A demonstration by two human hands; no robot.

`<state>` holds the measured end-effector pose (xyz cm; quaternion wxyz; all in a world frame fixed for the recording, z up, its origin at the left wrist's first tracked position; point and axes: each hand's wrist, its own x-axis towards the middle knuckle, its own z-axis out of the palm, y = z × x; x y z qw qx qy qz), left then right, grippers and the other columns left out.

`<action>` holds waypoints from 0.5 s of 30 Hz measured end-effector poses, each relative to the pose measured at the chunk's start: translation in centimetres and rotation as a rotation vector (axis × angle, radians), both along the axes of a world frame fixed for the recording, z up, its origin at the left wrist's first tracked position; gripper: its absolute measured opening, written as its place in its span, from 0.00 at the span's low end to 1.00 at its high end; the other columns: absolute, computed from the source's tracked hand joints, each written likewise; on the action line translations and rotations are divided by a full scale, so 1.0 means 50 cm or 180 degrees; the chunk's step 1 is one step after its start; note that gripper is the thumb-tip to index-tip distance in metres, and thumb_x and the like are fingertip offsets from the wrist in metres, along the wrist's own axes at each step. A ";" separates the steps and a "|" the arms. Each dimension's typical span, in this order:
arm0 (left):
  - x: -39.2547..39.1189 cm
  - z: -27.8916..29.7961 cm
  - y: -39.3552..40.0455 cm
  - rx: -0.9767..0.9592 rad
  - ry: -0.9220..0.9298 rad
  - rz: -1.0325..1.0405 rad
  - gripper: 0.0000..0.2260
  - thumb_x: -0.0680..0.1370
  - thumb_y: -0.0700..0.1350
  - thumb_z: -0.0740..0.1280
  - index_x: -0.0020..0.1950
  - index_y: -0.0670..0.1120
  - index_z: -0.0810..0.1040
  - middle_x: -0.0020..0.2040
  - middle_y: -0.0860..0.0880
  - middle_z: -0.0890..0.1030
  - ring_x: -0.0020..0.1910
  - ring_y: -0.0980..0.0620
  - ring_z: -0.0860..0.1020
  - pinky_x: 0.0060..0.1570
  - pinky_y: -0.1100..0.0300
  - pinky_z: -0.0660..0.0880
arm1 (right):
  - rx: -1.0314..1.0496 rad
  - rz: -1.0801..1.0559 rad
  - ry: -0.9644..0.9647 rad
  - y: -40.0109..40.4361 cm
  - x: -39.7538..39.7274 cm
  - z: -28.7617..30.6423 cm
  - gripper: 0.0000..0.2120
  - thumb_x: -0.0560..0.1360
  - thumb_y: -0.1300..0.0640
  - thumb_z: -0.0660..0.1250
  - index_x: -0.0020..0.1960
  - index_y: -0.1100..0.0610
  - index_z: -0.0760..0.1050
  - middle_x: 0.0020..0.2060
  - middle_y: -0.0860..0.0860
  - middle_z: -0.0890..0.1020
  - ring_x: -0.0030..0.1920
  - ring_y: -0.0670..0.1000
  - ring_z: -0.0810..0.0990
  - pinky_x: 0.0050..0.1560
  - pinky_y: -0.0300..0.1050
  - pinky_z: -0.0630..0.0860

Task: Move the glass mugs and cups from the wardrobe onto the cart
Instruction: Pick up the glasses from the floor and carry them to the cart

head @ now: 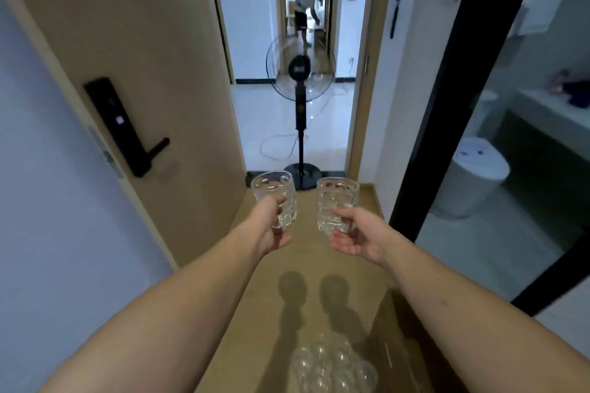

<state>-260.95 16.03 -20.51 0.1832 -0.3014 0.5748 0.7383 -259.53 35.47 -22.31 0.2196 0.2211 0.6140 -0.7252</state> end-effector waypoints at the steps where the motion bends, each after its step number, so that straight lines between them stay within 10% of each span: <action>1: -0.011 0.042 -0.006 0.0041 0.0148 0.0045 0.10 0.79 0.52 0.69 0.46 0.47 0.73 0.53 0.45 0.74 0.41 0.49 0.71 0.62 0.47 0.73 | -0.0037 0.0024 0.0128 -0.003 -0.015 0.039 0.13 0.76 0.51 0.73 0.52 0.58 0.76 0.43 0.57 0.77 0.41 0.55 0.81 0.48 0.51 0.84; 8: -0.049 0.274 -0.044 0.0097 0.1019 0.0568 0.11 0.79 0.50 0.69 0.58 0.48 0.76 0.62 0.47 0.76 0.55 0.45 0.77 0.54 0.47 0.77 | -0.0158 0.0422 0.0786 -0.018 -0.117 0.253 0.14 0.74 0.52 0.76 0.51 0.58 0.76 0.45 0.59 0.78 0.40 0.56 0.81 0.42 0.52 0.85; 15: -0.032 0.353 -0.063 0.0048 0.1351 0.1271 0.08 0.82 0.50 0.64 0.49 0.46 0.76 0.50 0.46 0.77 0.46 0.45 0.76 0.50 0.47 0.76 | -0.0249 0.0920 0.1188 -0.042 -0.177 0.342 0.14 0.73 0.53 0.77 0.51 0.59 0.77 0.44 0.59 0.78 0.41 0.57 0.81 0.43 0.50 0.84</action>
